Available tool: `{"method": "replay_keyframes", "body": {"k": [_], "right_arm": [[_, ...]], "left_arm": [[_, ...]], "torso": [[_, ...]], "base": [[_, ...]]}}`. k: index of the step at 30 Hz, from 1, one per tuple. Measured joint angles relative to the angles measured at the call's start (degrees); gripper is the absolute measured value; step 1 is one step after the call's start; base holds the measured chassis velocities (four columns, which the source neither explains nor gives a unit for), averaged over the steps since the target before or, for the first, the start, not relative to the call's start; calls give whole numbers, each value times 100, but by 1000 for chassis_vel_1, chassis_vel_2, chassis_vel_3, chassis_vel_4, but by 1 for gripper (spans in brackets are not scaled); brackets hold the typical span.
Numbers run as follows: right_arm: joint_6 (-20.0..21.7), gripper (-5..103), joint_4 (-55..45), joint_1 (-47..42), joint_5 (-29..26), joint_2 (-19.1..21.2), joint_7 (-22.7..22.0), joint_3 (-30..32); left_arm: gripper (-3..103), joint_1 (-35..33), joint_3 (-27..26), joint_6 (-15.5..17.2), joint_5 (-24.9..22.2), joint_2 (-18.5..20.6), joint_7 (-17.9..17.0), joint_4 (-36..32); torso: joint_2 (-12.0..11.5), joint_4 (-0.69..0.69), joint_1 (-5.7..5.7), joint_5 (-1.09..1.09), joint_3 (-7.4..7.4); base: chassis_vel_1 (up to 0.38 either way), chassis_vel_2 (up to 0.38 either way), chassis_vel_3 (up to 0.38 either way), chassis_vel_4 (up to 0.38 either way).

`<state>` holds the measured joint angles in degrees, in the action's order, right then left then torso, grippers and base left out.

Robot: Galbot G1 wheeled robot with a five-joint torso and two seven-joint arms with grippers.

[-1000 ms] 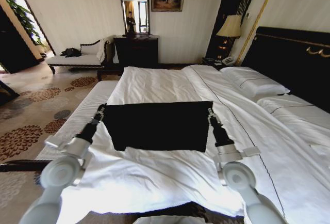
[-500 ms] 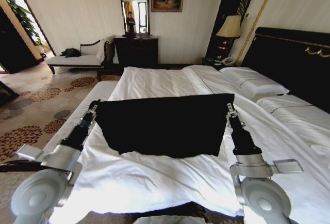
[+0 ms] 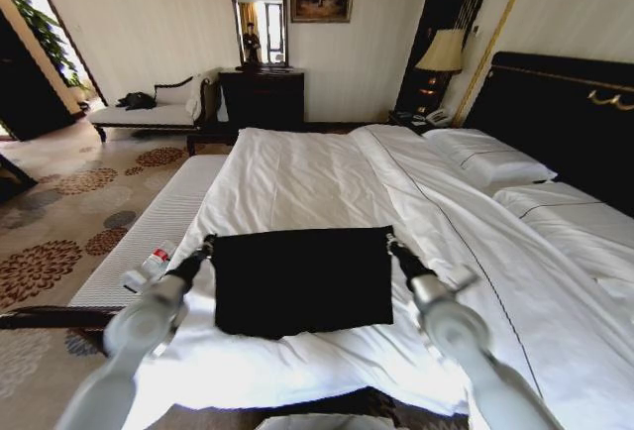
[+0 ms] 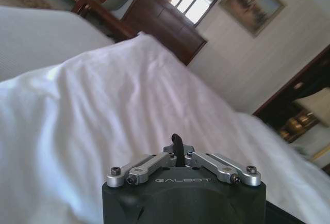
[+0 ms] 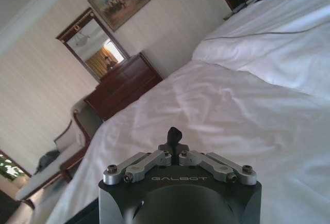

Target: Fold the clothes on the bed.

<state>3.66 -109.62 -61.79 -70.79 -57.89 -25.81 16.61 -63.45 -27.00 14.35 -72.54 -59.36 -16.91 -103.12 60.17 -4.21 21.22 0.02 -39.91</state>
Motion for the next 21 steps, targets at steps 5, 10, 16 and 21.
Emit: {"method": "replay_keyframes", "body": {"k": [5, 10, 16, 21], "right_arm": [[-331, 1, 1422, 875, 256, -291, 507, -534], [-594, 1, 2134, 1279, 381, -477, 885, -725], [-873, 1, 2588, 1608, 399, -570, 1118, -751], [-944, 1, 2565, 1630, 248, -530, 1184, -688]], "left_arm": [[1, 983, 591, -297, 83, -218, 212, 1332], [1, 1582, 825, -549, 84, -495, 435, 2050], [1, 1799, 853, -784, -91, -672, 702, 2348], [1, 1616, 756, -833, -337, -605, 817, 2072]], "torso": [[-1, 2, 3, -1, -2], [-1, 1, -1, -1, 1], [0, 2, -1, -2, 1], [0, 1, -1, -1, 2]], "base": [[0, 0, 0, 0], [0, 0, 0, 0], [0, 0, 0, 0], [0, 0, 0, 0]]}}
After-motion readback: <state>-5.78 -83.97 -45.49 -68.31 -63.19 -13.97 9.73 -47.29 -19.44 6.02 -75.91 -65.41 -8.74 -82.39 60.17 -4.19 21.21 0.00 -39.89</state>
